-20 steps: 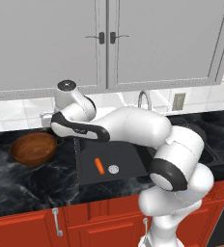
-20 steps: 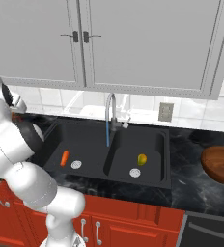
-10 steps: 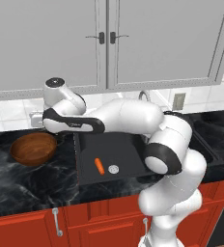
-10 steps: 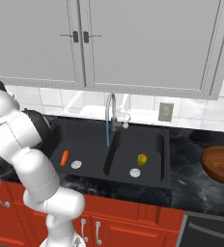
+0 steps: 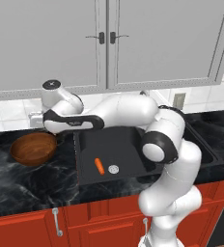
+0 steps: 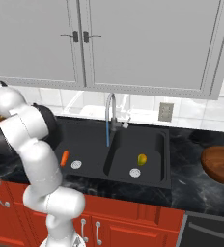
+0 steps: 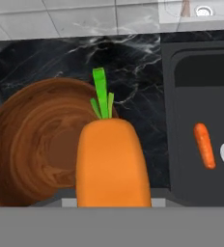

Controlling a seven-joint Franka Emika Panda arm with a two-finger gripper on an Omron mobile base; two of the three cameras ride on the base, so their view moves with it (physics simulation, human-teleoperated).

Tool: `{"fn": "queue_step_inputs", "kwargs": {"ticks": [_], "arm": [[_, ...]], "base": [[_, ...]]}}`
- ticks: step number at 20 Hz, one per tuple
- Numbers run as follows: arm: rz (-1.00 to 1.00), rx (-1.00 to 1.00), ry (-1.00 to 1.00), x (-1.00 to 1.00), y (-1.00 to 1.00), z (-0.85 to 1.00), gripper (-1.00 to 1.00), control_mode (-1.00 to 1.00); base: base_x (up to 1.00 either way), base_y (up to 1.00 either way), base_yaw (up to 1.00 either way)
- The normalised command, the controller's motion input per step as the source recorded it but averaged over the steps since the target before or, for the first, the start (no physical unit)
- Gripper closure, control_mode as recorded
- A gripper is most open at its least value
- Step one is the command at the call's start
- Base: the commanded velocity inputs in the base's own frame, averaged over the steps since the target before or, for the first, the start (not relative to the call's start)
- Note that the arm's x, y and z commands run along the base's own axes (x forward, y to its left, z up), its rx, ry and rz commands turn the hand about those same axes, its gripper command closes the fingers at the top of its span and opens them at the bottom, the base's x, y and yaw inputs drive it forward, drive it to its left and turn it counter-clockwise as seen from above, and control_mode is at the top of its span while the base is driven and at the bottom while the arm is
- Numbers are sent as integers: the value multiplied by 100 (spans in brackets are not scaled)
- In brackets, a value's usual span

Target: Pick the carrots from the sink and place them in one bowl. Place the mango in the other bowl. Then turn off the sink faucet.

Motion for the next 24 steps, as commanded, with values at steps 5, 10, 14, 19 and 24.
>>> {"fn": "queue_step_inputs", "kwargs": {"ticks": [5, 10, 14, 19, 24], "arm": [[-4, 0, 0, 9, 49, -10, 100, -100], [-4, 0, 2, 13, 60, -17, 100, -100], [-5, 0, 9, 26, 60, -11, 100, -100], [-10, 0, 9, 26, 30, -13, 100, -100], [-13, 0, 5, 27, 5, -22, 100, -100]], "base": [[0, 0, 0], [0, 0, 0], [0, 0, 0], [0, 0, 0], [0, 0, 0]]}}
